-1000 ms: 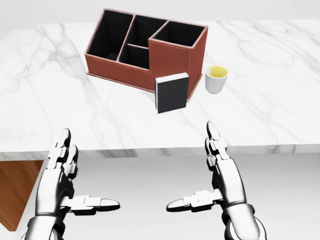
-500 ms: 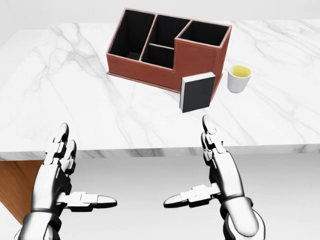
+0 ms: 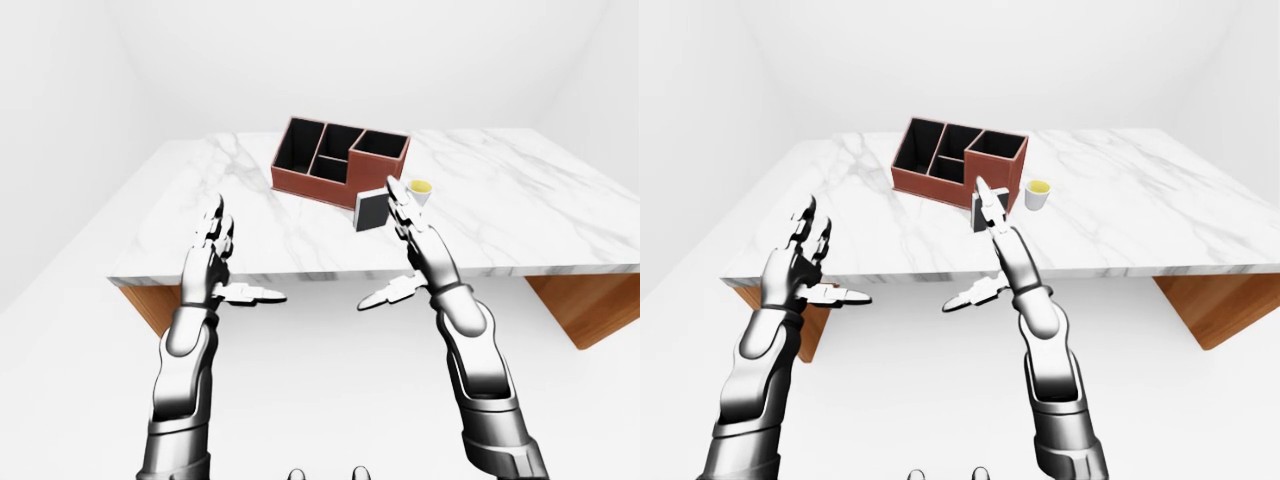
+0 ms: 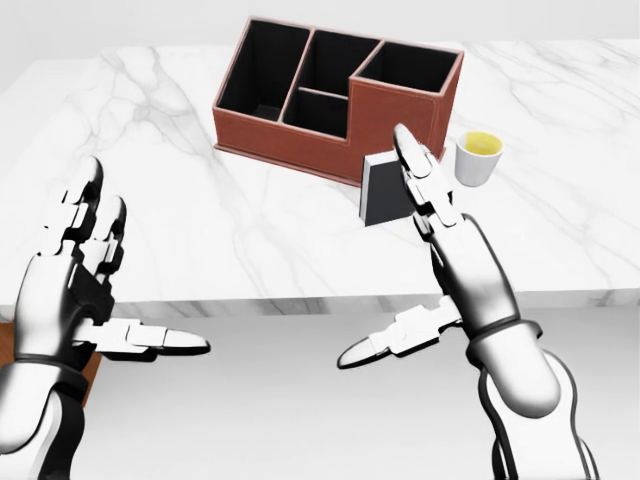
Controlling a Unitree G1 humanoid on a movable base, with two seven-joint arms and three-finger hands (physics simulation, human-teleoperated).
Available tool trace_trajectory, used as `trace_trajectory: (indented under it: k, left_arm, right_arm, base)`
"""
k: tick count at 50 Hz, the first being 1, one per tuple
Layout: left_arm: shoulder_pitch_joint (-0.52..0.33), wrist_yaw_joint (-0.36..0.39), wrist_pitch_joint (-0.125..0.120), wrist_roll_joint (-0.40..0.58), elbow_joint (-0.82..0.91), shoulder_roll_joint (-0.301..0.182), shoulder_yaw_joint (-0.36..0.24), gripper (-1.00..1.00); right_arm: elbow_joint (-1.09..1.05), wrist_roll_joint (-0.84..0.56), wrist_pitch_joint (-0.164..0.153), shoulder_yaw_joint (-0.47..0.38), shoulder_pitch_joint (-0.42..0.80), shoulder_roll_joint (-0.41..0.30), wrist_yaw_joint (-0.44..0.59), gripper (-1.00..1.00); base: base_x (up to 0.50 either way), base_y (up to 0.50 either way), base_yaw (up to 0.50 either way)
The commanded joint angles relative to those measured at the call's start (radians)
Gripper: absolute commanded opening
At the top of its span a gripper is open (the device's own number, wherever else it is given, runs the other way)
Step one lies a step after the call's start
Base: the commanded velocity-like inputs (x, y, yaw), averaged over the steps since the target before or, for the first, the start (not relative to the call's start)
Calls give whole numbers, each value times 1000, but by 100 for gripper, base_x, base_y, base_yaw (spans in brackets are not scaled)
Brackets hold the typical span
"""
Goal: Pick up the book and place it in the right compartment of the caddy.
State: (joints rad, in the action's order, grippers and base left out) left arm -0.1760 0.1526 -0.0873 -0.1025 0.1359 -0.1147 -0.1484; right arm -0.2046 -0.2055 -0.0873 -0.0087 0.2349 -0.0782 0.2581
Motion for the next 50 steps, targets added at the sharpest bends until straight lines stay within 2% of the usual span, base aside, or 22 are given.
trace_trajectory:
  k: [1,21,34,50]
  left_arm:
    - [-31,6,0,-37,56,-14,-13,100]
    - [-30,2,0,-37,80,-15,-18,100]
    - [-34,-2,0,-35,70,-17,-18,100]
    - [-26,-8,0,-29,84,-13,-14,100]
  right_arm:
    - [-87,-91,0,-18,72,-29,107,100]
    - [-104,-146,0,-28,104,-40,145,100]
    - [-126,-203,0,-50,138,-76,195,100]
    - [-85,-223,0,-77,160,-108,208,100]
  base:
    - [20,0,0]
    - [24,0,0]
    - [26,0,0]
    - [26,0,0]
